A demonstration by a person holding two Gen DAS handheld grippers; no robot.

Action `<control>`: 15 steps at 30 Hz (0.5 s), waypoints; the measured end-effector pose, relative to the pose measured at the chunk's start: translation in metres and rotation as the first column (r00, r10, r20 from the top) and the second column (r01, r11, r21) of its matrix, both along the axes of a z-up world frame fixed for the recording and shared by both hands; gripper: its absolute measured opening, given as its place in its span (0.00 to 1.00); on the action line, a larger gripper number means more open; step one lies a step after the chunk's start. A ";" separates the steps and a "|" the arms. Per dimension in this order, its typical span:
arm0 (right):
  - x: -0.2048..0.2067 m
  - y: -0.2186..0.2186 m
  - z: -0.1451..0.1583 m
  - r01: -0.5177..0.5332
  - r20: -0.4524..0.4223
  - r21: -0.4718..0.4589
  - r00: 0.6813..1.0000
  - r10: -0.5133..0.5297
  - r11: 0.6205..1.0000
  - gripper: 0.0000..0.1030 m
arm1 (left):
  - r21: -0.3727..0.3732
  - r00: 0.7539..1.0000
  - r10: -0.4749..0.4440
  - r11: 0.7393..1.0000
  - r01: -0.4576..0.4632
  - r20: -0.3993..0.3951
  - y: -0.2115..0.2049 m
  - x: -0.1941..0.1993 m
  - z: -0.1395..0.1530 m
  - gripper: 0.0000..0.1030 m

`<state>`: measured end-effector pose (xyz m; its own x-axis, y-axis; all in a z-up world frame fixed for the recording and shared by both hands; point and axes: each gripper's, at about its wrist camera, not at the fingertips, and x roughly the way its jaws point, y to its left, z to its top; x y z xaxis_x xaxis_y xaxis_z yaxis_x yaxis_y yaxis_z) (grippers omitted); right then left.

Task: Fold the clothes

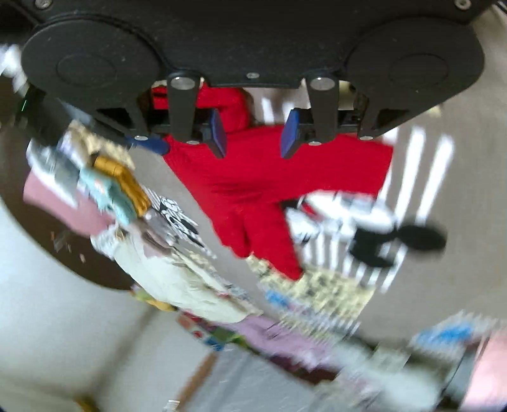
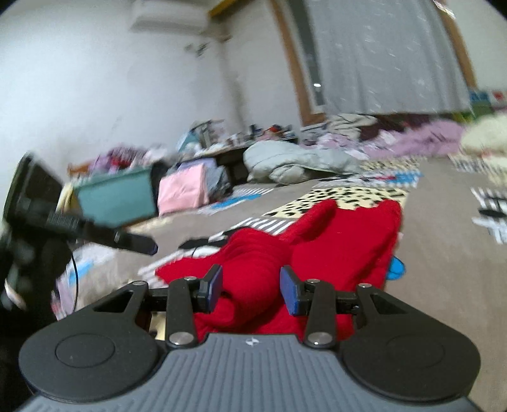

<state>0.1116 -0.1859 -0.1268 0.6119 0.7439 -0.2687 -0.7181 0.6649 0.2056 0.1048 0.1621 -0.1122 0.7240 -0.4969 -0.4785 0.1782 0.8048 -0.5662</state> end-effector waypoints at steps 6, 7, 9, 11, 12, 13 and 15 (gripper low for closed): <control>-0.011 0.024 -0.005 -0.023 0.039 -0.104 0.999 0.027 0.994 0.41 | -0.252 0.969 0.057 0.960 -0.119 -0.240 0.003 0.022 -0.042 0.40; -0.011 0.025 -0.005 -0.020 0.042 -0.107 0.999 0.025 0.994 0.41 | -0.282 0.962 0.065 0.949 -0.142 -0.264 0.001 0.025 -0.048 0.40; -0.010 0.027 -0.004 -0.003 0.041 -0.113 0.999 0.008 0.994 0.41 | -0.275 0.955 0.145 0.937 -0.216 -0.259 -0.004 0.025 -0.050 0.35; -0.008 0.028 -0.005 0.012 0.033 -0.121 0.999 -0.008 0.993 0.41 | -0.261 0.946 0.226 0.922 -0.284 -0.233 -0.009 0.023 -0.050 0.33; -0.007 0.029 -0.005 0.018 0.029 -0.125 0.999 -0.014 0.992 0.41 | -0.261 0.942 0.254 0.915 -0.308 -0.221 -0.010 0.023 -0.051 0.31; -0.006 0.029 -0.006 0.021 0.026 -0.128 1.000 -0.017 0.992 0.41 | -0.259 0.936 0.282 0.907 -0.331 -0.210 -0.011 0.023 -0.051 0.24; -0.005 0.030 -0.006 0.026 0.023 -0.133 0.999 -0.023 0.991 0.41 | -0.233 0.921 0.338 0.896 -0.378 -0.194 -0.010 0.025 -0.050 0.16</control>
<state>0.1062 -0.1559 -0.1330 0.6360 0.6871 -0.3512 -0.7045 0.7027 0.0992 0.1293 0.1523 -0.1622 0.8091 -0.3378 -0.4809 -0.1943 0.6185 -0.7614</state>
